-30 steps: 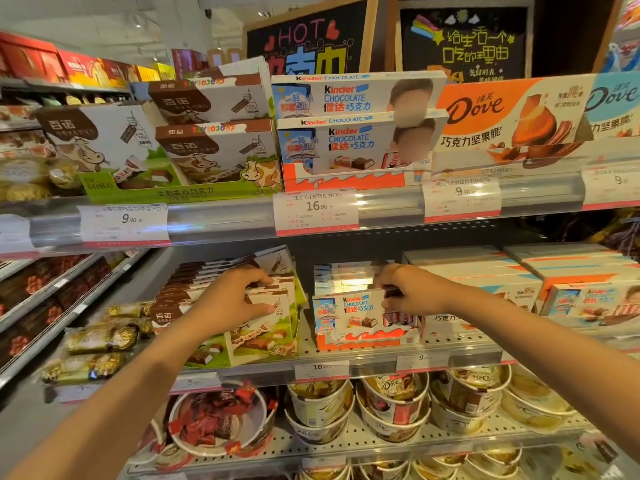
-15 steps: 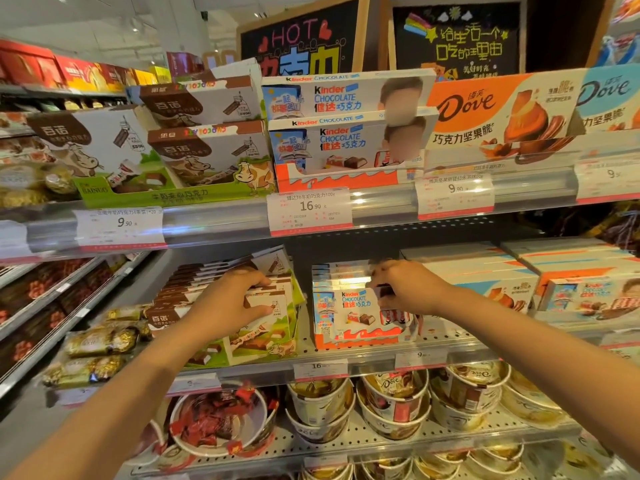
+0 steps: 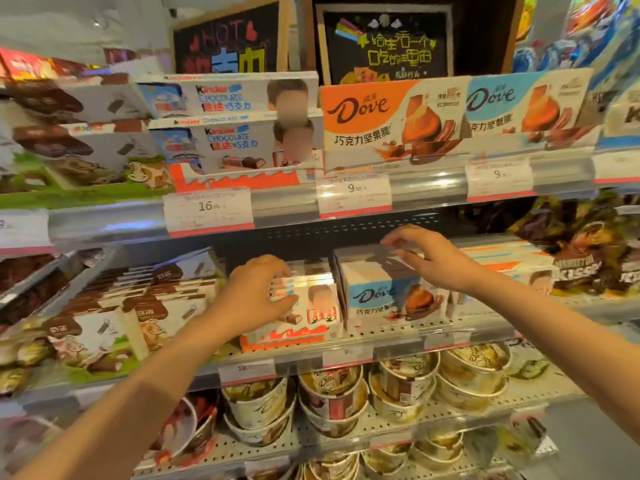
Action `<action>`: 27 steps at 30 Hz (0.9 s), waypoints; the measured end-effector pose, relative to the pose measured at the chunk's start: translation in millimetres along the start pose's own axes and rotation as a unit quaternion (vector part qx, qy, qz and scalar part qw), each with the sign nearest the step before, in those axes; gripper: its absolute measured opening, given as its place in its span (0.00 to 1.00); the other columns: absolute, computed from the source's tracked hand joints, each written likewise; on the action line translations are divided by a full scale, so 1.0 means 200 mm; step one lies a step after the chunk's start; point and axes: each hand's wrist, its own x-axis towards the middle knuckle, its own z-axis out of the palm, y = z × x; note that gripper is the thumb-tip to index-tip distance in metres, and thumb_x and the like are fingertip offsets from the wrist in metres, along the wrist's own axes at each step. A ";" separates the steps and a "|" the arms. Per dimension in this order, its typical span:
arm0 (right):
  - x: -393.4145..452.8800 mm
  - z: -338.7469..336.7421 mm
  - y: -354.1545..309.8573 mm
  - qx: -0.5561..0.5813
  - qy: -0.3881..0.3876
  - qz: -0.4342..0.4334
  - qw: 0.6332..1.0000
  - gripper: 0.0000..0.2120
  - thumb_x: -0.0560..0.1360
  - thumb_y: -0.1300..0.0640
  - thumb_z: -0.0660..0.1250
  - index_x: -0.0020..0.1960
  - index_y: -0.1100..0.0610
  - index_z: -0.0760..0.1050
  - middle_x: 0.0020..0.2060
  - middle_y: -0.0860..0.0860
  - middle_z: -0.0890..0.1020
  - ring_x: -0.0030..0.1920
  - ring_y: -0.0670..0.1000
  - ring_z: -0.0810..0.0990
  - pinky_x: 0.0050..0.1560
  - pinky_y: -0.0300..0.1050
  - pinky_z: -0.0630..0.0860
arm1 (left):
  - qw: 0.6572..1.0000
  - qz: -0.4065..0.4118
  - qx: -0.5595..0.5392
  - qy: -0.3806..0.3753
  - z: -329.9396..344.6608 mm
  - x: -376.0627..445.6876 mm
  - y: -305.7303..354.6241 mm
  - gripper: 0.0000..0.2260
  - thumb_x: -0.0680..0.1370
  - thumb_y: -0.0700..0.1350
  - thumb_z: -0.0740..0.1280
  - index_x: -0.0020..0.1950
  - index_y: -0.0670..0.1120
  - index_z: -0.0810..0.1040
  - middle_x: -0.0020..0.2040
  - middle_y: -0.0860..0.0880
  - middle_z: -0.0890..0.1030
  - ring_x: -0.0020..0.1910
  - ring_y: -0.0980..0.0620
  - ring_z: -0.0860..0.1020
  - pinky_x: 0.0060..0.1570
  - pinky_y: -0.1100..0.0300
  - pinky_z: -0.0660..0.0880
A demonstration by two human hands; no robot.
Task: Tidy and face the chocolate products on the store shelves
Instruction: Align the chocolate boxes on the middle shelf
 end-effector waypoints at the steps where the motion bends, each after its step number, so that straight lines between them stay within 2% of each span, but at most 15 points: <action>1: -0.03 -0.05 0.06 0.005 -0.006 0.011 1.000 0.14 0.77 0.68 0.58 0.59 0.55 0.74 0.54 0.48 0.75 0.56 0.47 0.74 0.55 0.38 0.68 | 1.000 0.012 -0.012 0.002 0.04 0.03 0.05 0.15 0.73 0.50 0.70 0.57 0.49 0.76 0.57 0.53 0.75 0.57 0.54 0.73 0.59 0.56 0.70; 3: -0.10 -0.16 0.18 0.005 -0.013 0.030 0.999 0.17 0.76 0.72 0.57 0.53 0.53 0.73 0.51 0.48 0.75 0.54 0.47 0.74 0.54 0.40 0.70 | 0.998 0.042 -0.044 -0.002 0.11 0.10 0.14 0.12 0.72 0.48 0.71 0.54 0.49 0.77 0.54 0.53 0.75 0.56 0.53 0.73 0.58 0.57 0.70; 5: -0.17 -0.25 0.30 -0.034 -0.016 0.042 0.998 0.16 0.75 0.72 0.59 0.49 0.51 0.73 0.49 0.49 0.75 0.53 0.49 0.75 0.54 0.44 0.71 | 0.995 0.074 -0.068 -0.016 0.17 0.16 0.22 0.11 0.71 0.47 0.72 0.51 0.50 0.77 0.54 0.55 0.75 0.57 0.53 0.73 0.58 0.53 0.71; 8: -0.23 -0.35 0.43 -0.139 -0.046 0.075 0.986 0.10 0.75 0.64 0.66 0.46 0.49 0.75 0.49 0.49 0.74 0.53 0.51 0.75 0.54 0.46 0.71 | 0.993 0.087 -0.072 -0.036 0.26 0.23 0.32 0.12 0.70 0.48 0.74 0.51 0.52 0.76 0.61 0.53 0.73 0.63 0.52 0.69 0.63 0.47 0.67; 10: -0.25 -0.38 0.48 -0.198 -0.075 0.085 0.974 0.09 0.70 0.56 0.72 0.43 0.44 0.75 0.47 0.47 0.73 0.52 0.52 0.75 0.54 0.48 0.73 | 0.994 0.080 -0.057 -0.053 0.31 0.28 0.37 0.13 0.70 0.49 0.74 0.52 0.52 0.76 0.65 0.52 0.72 0.66 0.51 0.67 0.66 0.47 0.65; 12: -0.26 -0.38 0.50 -0.250 -0.119 0.091 0.957 0.11 0.67 0.49 0.75 0.47 0.47 0.78 0.47 0.48 0.74 0.52 0.52 0.75 0.54 0.50 0.74 | 0.994 0.073 -0.050 -0.070 0.34 0.31 0.41 0.14 0.69 0.49 0.74 0.51 0.54 0.74 0.64 0.52 0.71 0.64 0.51 0.68 0.65 0.47 0.65; 13: -0.26 -0.38 0.52 -0.271 -0.129 0.094 0.949 0.15 0.66 0.48 0.75 0.51 0.51 0.79 0.50 0.49 0.76 0.53 0.53 0.76 0.54 0.50 0.74 | 0.993 0.069 -0.057 -0.074 0.35 0.32 0.42 0.15 0.69 0.48 0.75 0.50 0.55 0.72 0.62 0.52 0.72 0.63 0.51 0.69 0.64 0.48 0.67; 15: -0.26 -0.36 0.56 -0.298 -0.114 0.097 0.943 0.19 0.67 0.50 0.74 0.56 0.53 0.77 0.56 0.50 0.76 0.56 0.53 0.76 0.56 0.50 0.74 | 0.993 0.059 -0.070 -0.071 0.37 0.33 0.43 0.14 0.70 0.45 0.74 0.49 0.53 0.71 0.59 0.51 0.73 0.59 0.51 0.72 0.61 0.52 0.70; 17: -0.25 -0.35 0.57 -0.313 -0.094 0.094 0.941 0.19 0.66 0.49 0.75 0.54 0.53 0.78 0.57 0.50 0.75 0.55 0.54 0.76 0.54 0.49 0.74 | 0.995 0.050 -0.066 -0.058 0.39 0.34 0.44 0.13 0.70 0.43 0.74 0.49 0.51 0.71 0.58 0.51 0.74 0.59 0.51 0.73 0.57 0.58 0.71; 20: -0.24 -0.32 0.58 -0.363 -0.109 0.089 0.921 0.21 0.64 0.42 0.75 0.52 0.51 0.80 0.60 0.47 0.71 0.55 0.52 0.75 0.52 0.46 0.74 | 0.997 0.035 -0.054 -0.043 0.39 0.35 0.45 0.13 0.70 0.44 0.74 0.50 0.50 0.72 0.59 0.51 0.75 0.58 0.52 0.74 0.54 0.60 0.70; 24: -0.22 -0.35 0.57 -0.358 -0.127 0.073 0.922 0.16 0.69 0.48 0.72 0.54 0.52 0.79 0.63 0.49 0.71 0.57 0.52 0.75 0.53 0.45 0.73 | 0.998 0.039 -0.026 -0.038 0.40 0.33 0.46 0.14 0.72 0.45 0.72 0.52 0.51 0.71 0.60 0.52 0.75 0.59 0.52 0.72 0.52 0.60 0.70; 27: -0.21 -0.39 0.55 -0.291 -0.115 0.082 0.946 0.11 0.73 0.53 0.69 0.53 0.58 0.77 0.55 0.53 0.79 0.52 0.55 0.77 0.53 0.53 0.75 | 0.998 0.037 -0.026 -0.037 0.41 0.32 0.46 0.13 0.73 0.45 0.72 0.53 0.52 0.71 0.61 0.52 0.74 0.60 0.52 0.72 0.52 0.61 0.72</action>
